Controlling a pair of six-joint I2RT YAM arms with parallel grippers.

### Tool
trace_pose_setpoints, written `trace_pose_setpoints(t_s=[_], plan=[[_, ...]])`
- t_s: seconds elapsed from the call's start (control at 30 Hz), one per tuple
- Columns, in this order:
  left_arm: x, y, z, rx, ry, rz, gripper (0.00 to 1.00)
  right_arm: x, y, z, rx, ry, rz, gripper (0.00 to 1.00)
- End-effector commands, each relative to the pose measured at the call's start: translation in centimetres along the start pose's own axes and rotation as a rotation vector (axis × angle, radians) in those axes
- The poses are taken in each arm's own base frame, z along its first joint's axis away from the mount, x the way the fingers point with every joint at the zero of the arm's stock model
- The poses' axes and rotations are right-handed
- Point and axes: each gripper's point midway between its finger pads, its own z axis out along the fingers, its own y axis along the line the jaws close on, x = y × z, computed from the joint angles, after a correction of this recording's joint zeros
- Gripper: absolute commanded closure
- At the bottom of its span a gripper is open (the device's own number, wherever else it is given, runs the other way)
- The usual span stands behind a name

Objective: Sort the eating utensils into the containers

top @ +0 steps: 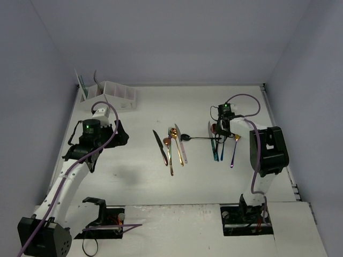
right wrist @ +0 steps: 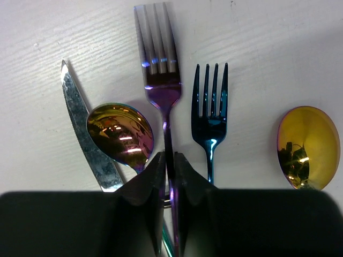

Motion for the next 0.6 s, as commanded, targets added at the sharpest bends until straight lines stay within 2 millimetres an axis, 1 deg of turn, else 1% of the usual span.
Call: trace_pose_setpoints(t_s=[0.0,0.1,0.13,0.17,0.23,0.3,0.37,0.4,0.43,0.5,0.53,0.57], plan=[[-2.1,-1.1,-0.4,0.041,-0.068,0.026,0.23,-2.7,-0.1,-0.8,0.008,-0.069,-0.002,1.0],[-1.9,-1.8,-0.6,0.061,-0.068,0.044,0.23,-4.5,0.4,-2.6,-0.019,-0.126,-0.016,1.0],[-1.8,-2.4,-0.8,0.076,-0.064,0.051,0.23,-5.2,0.6,-3.6,-0.031,-0.153,-0.017,1.0],[-1.9,-3.0,-0.9,0.093,-0.068,0.053,0.23,-6.2,0.9,-5.0,-0.05,-0.191,-0.024,1.0],[-2.1,-5.1,-1.7,0.156,-0.076,0.042,0.23,-7.3,2.0,-7.4,-0.093,-0.247,-0.049,1.0],[-3.0,-7.0,-2.8,0.209,-0.1,0.026,0.23,-8.1,3.8,-10.6,-0.159,-0.313,-0.097,1.0],[-3.7,-10.0,-4.2,0.288,-0.121,0.027,0.23,-8.2,6.3,-14.3,-0.238,-0.382,-0.164,1.0],[-4.4,-11.2,-4.8,0.322,-0.14,0.016,0.23,-7.9,7.9,-16.4,-0.29,-0.418,-0.207,1.0],[-5.3,-12.5,-5.6,0.358,-0.166,0.009,0.23,-7.5,9.2,-18.1,-0.342,-0.44,-0.237,1.0],[-6.6,-15.4,-7.1,0.45,-0.212,-0.011,0.23,-6.9,11.2,-21.9,-0.451,-0.492,-0.273,1.0],[-7.1,-16.4,-7.5,0.48,-0.226,-0.018,0.23,-5.8,12.8,-23.7,-0.526,-0.508,-0.309,1.0],[-7.7,-17.6,-8.1,0.513,-0.248,-0.022,0.23,-5.3,13.7,-25.4,-0.58,-0.535,-0.323,1.0]])
